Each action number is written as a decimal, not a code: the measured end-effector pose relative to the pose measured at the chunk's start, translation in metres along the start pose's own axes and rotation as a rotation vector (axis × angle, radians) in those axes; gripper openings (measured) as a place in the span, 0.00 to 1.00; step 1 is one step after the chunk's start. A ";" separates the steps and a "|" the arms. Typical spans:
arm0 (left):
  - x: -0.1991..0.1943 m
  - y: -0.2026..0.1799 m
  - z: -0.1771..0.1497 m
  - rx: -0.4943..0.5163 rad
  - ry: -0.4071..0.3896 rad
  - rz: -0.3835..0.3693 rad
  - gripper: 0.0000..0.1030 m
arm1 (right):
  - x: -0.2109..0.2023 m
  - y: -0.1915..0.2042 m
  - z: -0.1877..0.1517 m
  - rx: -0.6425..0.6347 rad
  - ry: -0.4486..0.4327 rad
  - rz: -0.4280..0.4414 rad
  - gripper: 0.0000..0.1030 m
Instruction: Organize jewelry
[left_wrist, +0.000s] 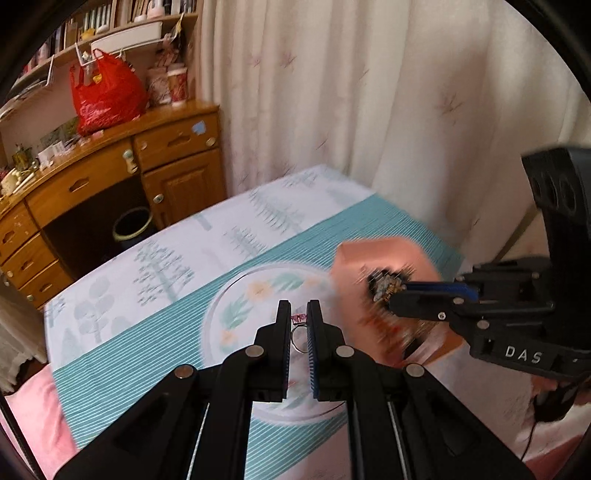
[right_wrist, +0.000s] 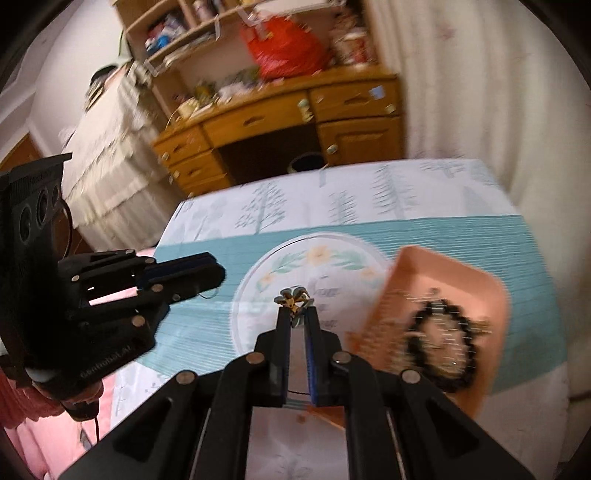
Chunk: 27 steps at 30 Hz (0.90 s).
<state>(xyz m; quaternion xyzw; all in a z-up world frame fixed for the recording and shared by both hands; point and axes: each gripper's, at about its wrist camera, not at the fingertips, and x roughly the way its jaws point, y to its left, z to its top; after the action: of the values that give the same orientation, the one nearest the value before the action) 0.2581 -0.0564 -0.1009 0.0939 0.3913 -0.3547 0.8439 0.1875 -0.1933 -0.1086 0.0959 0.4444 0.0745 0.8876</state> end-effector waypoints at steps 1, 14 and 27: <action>0.001 -0.006 0.003 -0.003 -0.009 -0.010 0.06 | -0.007 -0.006 -0.003 0.008 -0.020 -0.013 0.07; 0.032 -0.085 0.033 0.023 -0.002 -0.123 0.26 | -0.038 -0.070 -0.034 0.168 -0.024 -0.178 0.08; 0.027 -0.053 0.024 -0.022 0.146 -0.003 0.76 | -0.050 -0.081 -0.036 0.300 -0.002 -0.113 0.27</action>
<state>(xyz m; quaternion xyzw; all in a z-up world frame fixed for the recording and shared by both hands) 0.2480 -0.1197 -0.0979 0.1097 0.4560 -0.3439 0.8135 0.1328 -0.2792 -0.1097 0.2026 0.4541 -0.0428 0.8665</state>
